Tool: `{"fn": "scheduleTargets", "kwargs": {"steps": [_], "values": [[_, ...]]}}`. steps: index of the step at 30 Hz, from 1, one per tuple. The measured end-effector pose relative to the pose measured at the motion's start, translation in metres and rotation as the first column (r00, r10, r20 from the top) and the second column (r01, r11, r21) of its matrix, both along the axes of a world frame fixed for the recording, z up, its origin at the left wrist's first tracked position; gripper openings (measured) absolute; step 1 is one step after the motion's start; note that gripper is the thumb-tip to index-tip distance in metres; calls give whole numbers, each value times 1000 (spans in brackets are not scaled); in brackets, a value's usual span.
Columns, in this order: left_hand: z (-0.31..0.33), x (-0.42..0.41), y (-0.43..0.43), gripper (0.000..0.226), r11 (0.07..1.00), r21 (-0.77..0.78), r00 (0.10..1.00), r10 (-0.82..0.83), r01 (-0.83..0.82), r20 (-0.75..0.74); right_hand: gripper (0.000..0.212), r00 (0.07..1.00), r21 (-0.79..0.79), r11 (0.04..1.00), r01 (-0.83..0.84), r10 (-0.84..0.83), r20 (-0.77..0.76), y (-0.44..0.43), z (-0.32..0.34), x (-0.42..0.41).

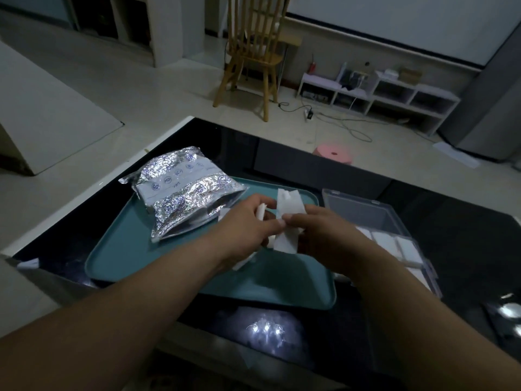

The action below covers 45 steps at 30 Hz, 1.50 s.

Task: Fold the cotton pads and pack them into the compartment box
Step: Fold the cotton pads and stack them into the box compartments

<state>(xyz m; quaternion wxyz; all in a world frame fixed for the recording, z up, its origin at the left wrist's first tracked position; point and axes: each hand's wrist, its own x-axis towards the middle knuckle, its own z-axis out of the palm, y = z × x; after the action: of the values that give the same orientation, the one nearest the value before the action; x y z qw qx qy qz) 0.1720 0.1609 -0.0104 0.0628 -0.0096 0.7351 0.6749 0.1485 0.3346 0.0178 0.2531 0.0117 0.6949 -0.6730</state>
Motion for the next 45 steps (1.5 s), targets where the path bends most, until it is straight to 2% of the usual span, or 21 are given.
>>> {"fn": "scheduleTargets", "kwargs": {"steps": [4,8,13,16,20,24,28,33,37,40,42,45], "values": [[-7,6,2,21,987,-158,998,-14,5,-57,25,997,187,982,36,-23,-71,0,-12,15],[-11,8,4,16,974,-226,996,3,-22,-85,26,998,198,980,28,-15,-69,-11,-14,25],[-14,6,5,18,986,-165,999,1,-6,-33,30,996,211,977,39,-23,-82,-22,-12,30],[-15,5,3,23,992,-124,1000,0,-2,-20,35,997,157,985,76,-70,-42,-23,-14,30],[-8,5,-2,20,992,-107,998,-66,67,9,56,980,-42,987,158,-152,128,-17,-17,21],[-4,6,-7,28,987,-102,992,-123,126,37,37,974,-27,986,163,-157,163,-8,-20,18],[-2,5,-11,27,989,-74,990,-125,129,60,44,980,-78,991,113,-98,173,-3,-19,17],[-3,4,-13,20,984,-124,990,-123,130,64,33,994,-23,995,94,-92,63,-1,-18,18],[-2,8,-11,11,961,-217,986,-166,170,36,23,988,179,984,-3,31,-154,-3,-19,23],[-6,6,-10,15,951,-296,994,-104,91,-31,16,958,242,958,150,-81,-275,-3,-23,22],[-7,4,-10,13,965,-262,994,-54,26,-100,19,940,246,935,254,-179,-290,2,-22,17],[-4,0,-10,13,993,-117,992,-1,-13,-124,20,951,269,934,234,-163,-263,7,-17,15]]}}
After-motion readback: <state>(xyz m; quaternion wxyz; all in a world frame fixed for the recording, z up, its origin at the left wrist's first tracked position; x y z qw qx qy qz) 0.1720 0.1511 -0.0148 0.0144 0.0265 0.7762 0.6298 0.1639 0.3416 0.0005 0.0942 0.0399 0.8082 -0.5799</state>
